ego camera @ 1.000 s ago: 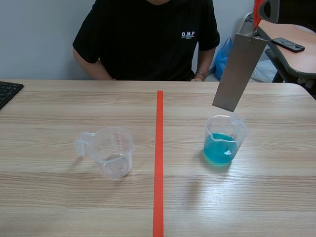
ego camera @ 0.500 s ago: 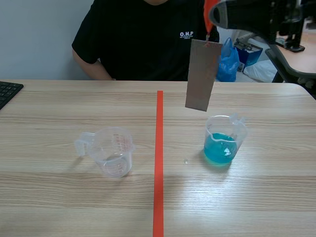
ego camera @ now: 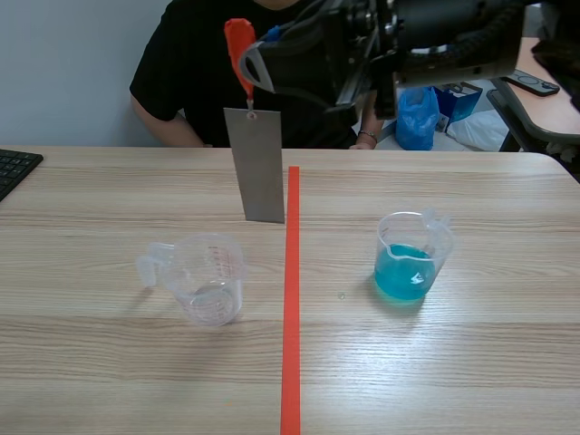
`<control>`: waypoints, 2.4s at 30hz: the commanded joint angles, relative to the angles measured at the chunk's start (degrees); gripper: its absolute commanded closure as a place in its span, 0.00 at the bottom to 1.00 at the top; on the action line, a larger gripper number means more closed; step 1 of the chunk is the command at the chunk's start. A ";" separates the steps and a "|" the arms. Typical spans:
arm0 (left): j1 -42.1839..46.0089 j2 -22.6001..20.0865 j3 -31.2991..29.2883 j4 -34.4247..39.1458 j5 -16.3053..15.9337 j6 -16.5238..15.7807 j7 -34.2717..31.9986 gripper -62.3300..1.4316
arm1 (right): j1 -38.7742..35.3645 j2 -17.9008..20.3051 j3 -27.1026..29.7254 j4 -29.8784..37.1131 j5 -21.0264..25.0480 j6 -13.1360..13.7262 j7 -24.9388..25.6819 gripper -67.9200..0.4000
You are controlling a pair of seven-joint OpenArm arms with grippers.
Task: Do the redox reaction experiment.
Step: 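Put the plate into the left beaker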
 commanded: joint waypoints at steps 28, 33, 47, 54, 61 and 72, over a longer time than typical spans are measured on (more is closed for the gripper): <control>-0.07 -0.63 -0.46 0.76 -0.79 -0.13 -1.03 0.91 | 2.67 -10.29 -8.35 -2.58 -11.17 -2.40 1.22 0.97; -0.07 -0.63 -0.46 0.76 -0.79 -0.13 -1.03 0.91 | 2.67 -10.29 -8.66 -5.14 -13.31 -2.40 4.37 0.97; -0.07 -0.63 -0.46 0.76 -0.79 -0.13 -1.01 0.91 | 2.67 -12.09 -14.10 -19.02 -25.18 -2.91 18.25 0.97; -0.07 -0.63 -0.46 0.76 -0.81 -0.13 -1.03 0.91 | 2.67 -13.14 -14.14 -24.76 -31.06 -3.76 23.96 0.97; -0.07 -0.63 -0.46 0.76 -0.81 -0.13 -1.03 0.91 | 2.67 -13.14 -14.36 -25.29 -32.54 -3.72 24.76 0.97; -0.13 -0.63 -0.46 0.76 -0.81 -0.13 -1.03 0.91 | 2.67 -13.14 -16.94 -25.29 -32.54 0.46 24.72 0.60</control>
